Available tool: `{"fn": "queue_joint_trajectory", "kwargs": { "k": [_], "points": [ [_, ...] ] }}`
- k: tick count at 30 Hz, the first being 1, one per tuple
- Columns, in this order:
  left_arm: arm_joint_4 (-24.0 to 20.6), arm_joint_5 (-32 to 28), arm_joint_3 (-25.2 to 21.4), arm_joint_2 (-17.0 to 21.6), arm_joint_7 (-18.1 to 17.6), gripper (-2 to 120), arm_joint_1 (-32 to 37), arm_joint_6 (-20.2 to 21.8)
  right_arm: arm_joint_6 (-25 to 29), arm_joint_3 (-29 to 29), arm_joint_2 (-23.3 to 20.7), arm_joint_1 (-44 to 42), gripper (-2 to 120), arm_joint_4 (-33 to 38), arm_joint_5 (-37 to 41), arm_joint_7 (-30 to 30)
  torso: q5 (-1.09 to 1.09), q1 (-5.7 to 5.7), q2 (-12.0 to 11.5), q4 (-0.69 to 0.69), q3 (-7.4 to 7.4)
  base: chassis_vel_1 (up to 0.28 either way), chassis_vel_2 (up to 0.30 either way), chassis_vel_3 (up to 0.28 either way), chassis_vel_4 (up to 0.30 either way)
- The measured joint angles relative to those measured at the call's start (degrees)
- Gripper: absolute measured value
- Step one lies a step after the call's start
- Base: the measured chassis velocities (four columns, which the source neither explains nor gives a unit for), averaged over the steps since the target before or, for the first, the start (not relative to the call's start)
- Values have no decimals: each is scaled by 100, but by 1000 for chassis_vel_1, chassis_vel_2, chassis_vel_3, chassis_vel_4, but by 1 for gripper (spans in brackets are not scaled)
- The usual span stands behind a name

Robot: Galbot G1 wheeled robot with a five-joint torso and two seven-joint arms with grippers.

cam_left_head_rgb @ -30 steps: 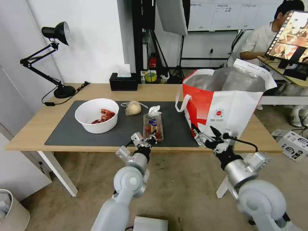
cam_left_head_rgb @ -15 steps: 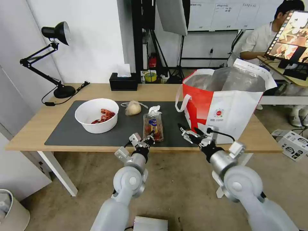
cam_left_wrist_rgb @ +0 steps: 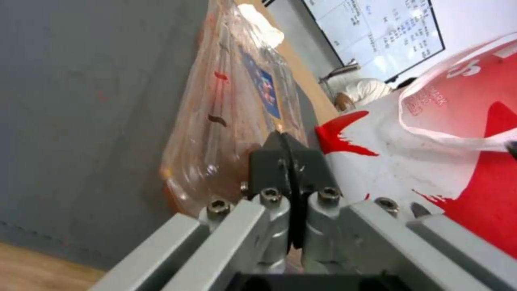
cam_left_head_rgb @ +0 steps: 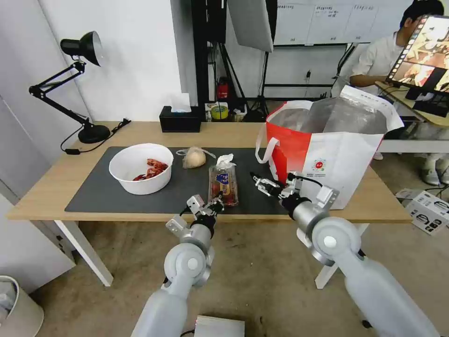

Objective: Pick up the trash from the table and place it into the takeout bag.

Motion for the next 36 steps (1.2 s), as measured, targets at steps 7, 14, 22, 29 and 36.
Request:
{"fn": "queue_joint_trajectory", "kwargs": {
  "k": [7, 14, 22, 29, 36],
  "points": [
    [-53, 0, -11, 36, 0, 0, 12, 0, -102, -297, 157, 350, 100, -296, 163, 72, -1, 0, 0, 0, 0, 0, 0, 0, 0],
    [-73, 0, 20, 16, -2, 0, 25, 0, -226, -522, 332, 663, 100, -663, 359, 192, 0, 0, 0, 0, 0, 0, 0, 0, 0],
    [-83, 0, 34, 18, -4, 0, 34, 1, -456, -786, 552, 1020, 100, -1007, 693, 497, 0, 0, 0, 0, 0, 0, 0, 0, 0],
    [-85, 0, 35, 16, -5, 0, 42, 2, -539, -846, 628, 1219, 100, -1168, 840, 648, 0, 0, 0, 0, 0, 0, 0, 0, 0],
    [-92, 0, 32, 20, -5, 0, 42, 2, -629, -927, 747, 1399, 97, -1350, 961, 778, 0, 0, 0, 0, 0, 0, 0, 0, 0]
  ]
}}
